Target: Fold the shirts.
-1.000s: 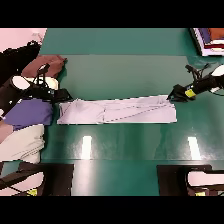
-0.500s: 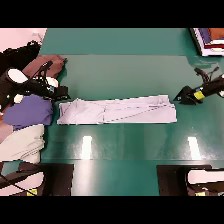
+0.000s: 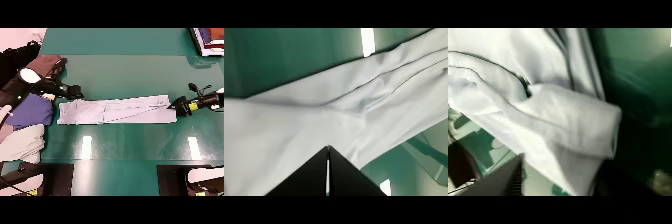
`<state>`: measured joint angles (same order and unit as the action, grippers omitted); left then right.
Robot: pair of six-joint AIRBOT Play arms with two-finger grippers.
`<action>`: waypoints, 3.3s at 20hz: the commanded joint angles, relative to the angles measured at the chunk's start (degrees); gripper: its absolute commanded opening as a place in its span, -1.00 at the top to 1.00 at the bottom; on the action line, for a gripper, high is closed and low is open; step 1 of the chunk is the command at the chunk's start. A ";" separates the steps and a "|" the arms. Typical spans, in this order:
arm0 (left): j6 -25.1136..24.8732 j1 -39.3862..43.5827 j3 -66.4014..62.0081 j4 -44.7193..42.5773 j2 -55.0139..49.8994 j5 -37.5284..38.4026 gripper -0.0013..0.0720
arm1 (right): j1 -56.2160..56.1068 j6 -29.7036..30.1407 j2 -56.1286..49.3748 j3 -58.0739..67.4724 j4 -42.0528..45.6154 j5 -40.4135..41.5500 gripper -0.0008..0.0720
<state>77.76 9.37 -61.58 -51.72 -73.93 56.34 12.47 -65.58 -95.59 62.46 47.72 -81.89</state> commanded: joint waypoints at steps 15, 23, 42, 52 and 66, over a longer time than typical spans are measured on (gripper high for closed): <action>4.94 22.29 -15.67 1.33 -26.25 -5.77 0.91 | -18.32 -5.22 18.08 24.06 -1.70 -3.61 0.95; 4.79 21.53 -17.16 1.29 -26.34 -4.83 0.91 | -29.92 -7.45 18.14 32.00 -1.73 -2.71 0.95; 4.72 -16.92 -33.99 -11.17 2.75 15.76 0.91 | -67.58 -5.99 -15.96 56.41 -1.68 17.79 -0.51; 4.72 -16.85 -33.81 -10.84 2.75 20.63 0.91 | -47.23 -7.67 1.75 23.54 3.34 10.80 -0.20; 4.33 -16.85 -33.81 -10.86 2.75 19.12 0.91 | -46.75 -4.07 -12.59 18.36 -18.18 16.15 -0.52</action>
<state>82.43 -7.44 -95.39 -62.57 -71.22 75.55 -31.22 -70.19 -104.51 76.69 31.66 -66.61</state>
